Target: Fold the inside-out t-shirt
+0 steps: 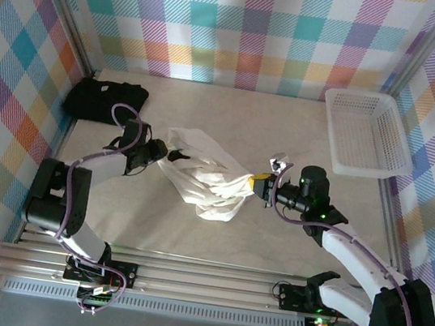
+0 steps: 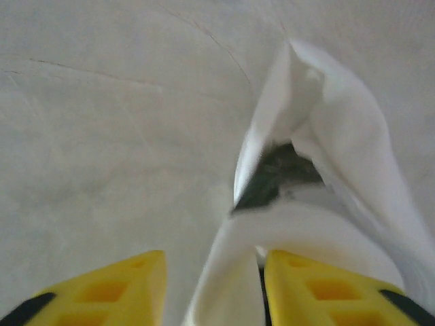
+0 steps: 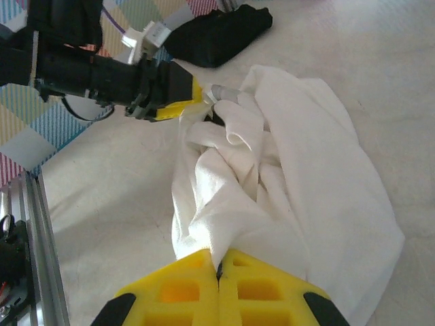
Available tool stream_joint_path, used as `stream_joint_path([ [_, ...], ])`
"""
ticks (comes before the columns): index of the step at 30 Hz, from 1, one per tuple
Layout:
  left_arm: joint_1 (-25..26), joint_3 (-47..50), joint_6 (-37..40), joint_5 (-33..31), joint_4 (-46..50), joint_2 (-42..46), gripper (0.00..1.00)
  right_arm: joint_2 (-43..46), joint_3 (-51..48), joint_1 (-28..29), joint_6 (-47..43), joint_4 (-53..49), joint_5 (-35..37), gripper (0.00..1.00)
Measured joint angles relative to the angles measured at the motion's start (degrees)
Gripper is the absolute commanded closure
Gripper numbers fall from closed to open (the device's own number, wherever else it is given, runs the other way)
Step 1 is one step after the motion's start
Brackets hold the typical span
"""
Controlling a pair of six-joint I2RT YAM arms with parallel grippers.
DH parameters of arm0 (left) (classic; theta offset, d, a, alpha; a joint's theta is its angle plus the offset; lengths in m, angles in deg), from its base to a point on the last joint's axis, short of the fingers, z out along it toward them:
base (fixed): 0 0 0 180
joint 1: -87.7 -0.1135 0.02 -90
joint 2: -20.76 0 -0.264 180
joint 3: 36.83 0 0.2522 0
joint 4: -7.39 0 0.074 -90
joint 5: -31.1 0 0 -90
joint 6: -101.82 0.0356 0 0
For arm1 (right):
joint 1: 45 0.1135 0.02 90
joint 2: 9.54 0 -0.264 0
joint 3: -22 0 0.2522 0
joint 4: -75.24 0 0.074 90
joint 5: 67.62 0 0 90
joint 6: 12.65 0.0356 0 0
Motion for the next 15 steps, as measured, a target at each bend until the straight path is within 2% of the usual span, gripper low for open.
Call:
stream_joint_path([
  [3, 6.1, 0.57, 4.39, -5.29, 2.82, 6.73, 0.38, 0.37, -0.22, 0.0, 0.0, -0.44, 0.52, 1.0],
  [7, 13.88, 0.55, 10.1, -8.92, 3.82, 12.11, 0.36, 0.15, -0.22, 0.0, 0.0, -0.44, 0.74, 1.0],
  [10, 16.33, 0.55, 13.31, -9.16, 5.29, 11.8, 0.36, -0.52, -0.22, 0.0, -0.02, -0.48, 0.74, 1.0],
  [15, 16.87, 1.18, 16.74, -8.94, 7.13, 11.34, 0.34, -0.72, -0.04, 0.0, -0.07, -1.36, 0.76, 1.0],
])
